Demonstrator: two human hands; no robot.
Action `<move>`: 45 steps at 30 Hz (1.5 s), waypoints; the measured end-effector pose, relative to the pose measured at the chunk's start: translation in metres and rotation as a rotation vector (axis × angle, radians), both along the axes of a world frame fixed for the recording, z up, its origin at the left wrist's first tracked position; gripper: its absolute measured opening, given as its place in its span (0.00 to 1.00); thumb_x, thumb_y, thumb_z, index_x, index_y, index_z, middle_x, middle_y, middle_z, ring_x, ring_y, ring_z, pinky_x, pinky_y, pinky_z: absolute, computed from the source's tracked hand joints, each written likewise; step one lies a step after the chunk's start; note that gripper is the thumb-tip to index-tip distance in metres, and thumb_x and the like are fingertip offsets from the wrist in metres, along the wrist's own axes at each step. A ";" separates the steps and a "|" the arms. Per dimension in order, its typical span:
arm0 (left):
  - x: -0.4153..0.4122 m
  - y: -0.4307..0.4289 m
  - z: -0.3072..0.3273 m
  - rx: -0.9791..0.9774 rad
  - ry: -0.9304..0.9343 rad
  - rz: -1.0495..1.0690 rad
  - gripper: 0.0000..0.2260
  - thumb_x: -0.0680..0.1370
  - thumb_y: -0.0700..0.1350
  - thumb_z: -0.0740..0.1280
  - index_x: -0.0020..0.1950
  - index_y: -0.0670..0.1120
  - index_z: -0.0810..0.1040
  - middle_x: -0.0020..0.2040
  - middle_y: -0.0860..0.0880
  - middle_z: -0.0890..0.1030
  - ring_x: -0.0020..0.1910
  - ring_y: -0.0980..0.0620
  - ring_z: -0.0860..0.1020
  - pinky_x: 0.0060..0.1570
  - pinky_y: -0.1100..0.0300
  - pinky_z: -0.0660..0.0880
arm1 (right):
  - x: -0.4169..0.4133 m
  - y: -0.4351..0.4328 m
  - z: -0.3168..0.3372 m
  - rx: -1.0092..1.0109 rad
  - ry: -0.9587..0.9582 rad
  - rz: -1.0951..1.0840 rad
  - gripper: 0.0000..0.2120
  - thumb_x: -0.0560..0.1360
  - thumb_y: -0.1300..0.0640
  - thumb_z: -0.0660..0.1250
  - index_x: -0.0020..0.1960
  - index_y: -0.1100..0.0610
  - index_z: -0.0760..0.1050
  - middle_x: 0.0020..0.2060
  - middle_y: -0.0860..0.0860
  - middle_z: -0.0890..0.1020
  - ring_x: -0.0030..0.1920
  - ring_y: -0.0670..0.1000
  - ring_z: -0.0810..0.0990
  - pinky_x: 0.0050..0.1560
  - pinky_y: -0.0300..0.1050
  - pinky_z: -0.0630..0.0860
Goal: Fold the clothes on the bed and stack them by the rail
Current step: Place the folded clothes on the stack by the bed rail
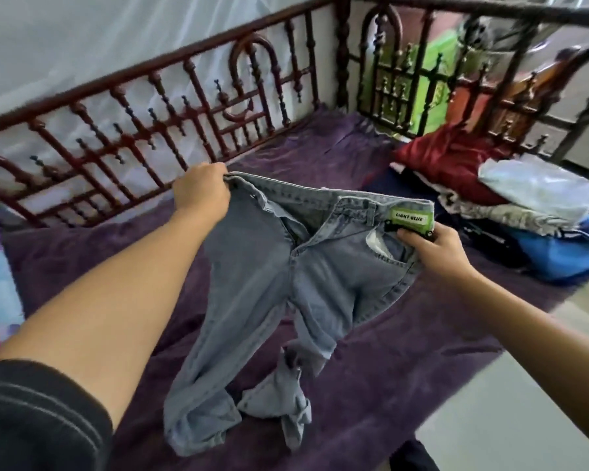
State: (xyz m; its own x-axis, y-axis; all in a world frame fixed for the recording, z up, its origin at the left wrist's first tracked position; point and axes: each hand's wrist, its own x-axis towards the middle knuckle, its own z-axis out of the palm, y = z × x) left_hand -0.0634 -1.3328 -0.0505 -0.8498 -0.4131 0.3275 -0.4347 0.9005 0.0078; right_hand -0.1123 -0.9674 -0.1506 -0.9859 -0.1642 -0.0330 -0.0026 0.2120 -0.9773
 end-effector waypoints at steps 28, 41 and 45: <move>0.029 -0.006 -0.349 0.730 -0.645 0.584 0.13 0.78 0.45 0.66 0.61 0.45 0.77 0.57 0.42 0.80 0.57 0.40 0.77 0.54 0.50 0.75 | -0.140 -0.138 -0.252 0.916 0.074 0.812 0.15 0.79 0.53 0.60 0.64 0.53 0.73 0.61 0.52 0.76 0.63 0.54 0.72 0.53 0.49 0.72; 0.205 -0.066 -0.425 0.654 -0.339 0.429 0.13 0.70 0.52 0.73 0.41 0.44 0.75 0.39 0.46 0.78 0.43 0.40 0.78 0.44 0.47 0.74 | -0.028 -0.278 -0.349 1.197 0.112 1.012 0.15 0.75 0.46 0.64 0.57 0.52 0.75 0.54 0.57 0.80 0.56 0.60 0.76 0.50 0.51 0.74; 0.231 -0.027 -0.393 0.669 -0.327 0.168 0.20 0.76 0.60 0.59 0.37 0.45 0.76 0.38 0.48 0.78 0.38 0.46 0.77 0.36 0.54 0.73 | -0.031 -0.261 -0.331 1.123 0.156 0.685 0.08 0.74 0.50 0.64 0.47 0.54 0.77 0.47 0.58 0.82 0.48 0.62 0.79 0.42 0.50 0.72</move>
